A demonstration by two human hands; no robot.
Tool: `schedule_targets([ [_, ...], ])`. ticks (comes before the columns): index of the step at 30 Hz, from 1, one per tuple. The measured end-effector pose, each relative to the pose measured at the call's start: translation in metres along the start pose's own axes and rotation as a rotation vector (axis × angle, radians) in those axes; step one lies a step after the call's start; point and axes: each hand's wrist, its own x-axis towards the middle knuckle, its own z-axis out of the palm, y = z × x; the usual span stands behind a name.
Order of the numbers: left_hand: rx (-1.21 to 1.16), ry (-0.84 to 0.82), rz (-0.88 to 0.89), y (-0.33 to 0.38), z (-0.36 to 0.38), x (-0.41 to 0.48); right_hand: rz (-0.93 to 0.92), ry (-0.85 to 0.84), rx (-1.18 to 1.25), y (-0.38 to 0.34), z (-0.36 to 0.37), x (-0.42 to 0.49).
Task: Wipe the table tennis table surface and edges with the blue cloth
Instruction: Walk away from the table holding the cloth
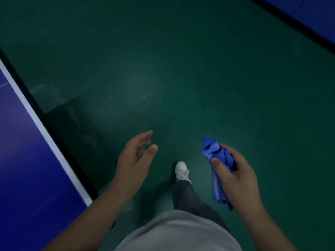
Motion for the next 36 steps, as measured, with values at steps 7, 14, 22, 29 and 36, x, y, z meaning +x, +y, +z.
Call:
schedule_targets([
  [7, -0.088, 0.288, -0.004, 0.043, -0.012, 0.163, -0.14, -0.314, -0.114, -0.11, 0.092, 0.219],
  [14, -0.217, 0.62, -0.125, 0.047, -0.099, 0.307, -0.222, -0.553, -0.18, -0.214, 0.253, 0.378],
  [22, -0.263, 0.704, -0.106, 0.077, -0.274, 0.54, -0.236, -0.647, -0.168, -0.338, 0.494, 0.514],
  [29, -0.246, 0.792, -0.042, 0.128, -0.444, 0.719, -0.252, -0.699, -0.164, -0.453, 0.691, 0.624],
  [36, -0.282, 0.937, -0.137, 0.104, -0.609, 0.896, -0.247, -0.832, -0.168, -0.53, 0.95, 0.739],
])
